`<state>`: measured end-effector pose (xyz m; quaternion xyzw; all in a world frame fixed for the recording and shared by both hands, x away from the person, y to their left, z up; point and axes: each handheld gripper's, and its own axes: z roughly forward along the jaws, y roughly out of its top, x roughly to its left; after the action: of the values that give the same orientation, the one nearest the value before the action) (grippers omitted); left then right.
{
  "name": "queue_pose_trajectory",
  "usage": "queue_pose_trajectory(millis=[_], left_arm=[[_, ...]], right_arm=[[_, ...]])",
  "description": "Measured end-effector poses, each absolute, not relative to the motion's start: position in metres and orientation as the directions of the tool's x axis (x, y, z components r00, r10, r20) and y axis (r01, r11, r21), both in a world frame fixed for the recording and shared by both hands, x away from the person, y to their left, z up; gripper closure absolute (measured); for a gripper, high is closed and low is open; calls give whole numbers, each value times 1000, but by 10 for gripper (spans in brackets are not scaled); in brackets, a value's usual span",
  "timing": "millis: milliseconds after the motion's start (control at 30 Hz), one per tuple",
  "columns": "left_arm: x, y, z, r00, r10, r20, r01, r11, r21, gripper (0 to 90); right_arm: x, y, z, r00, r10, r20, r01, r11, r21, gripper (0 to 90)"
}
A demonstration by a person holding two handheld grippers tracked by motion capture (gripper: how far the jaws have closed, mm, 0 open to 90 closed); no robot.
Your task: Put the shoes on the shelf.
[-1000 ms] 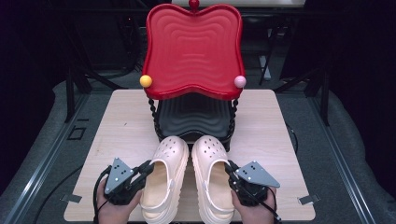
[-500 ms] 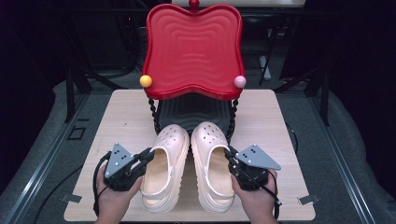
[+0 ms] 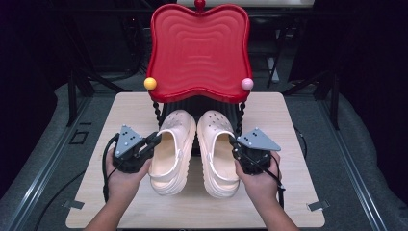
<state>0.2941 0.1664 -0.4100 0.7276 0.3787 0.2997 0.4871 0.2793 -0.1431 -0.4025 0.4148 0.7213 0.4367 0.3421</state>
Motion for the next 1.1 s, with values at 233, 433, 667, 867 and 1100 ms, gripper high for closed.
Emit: queue_pose_trajectory(millis=[233,433,667,867,1100], left_arm=[[310,151,-412,503,850,157,224,-304,926,835],[330,143,-419,470,868,158,231,-294,927,836],[346,135,-420,459,872,169,213,-293,932,835],[358,129,-416,460,870,175,196,-292,936,834],[364,125,-426,487,847,215,195,-345,918,829]], right_arm=[[306,-140,-407,-392,905,-165,292,292,911,838],[323,-134,-411,-369,905,-211,284,325,902,838],[339,-127,-412,-352,915,-198,279,305,911,837],[347,-116,-410,-321,922,-217,251,303,919,837],[354,-102,-423,-310,905,-291,232,369,900,830]])
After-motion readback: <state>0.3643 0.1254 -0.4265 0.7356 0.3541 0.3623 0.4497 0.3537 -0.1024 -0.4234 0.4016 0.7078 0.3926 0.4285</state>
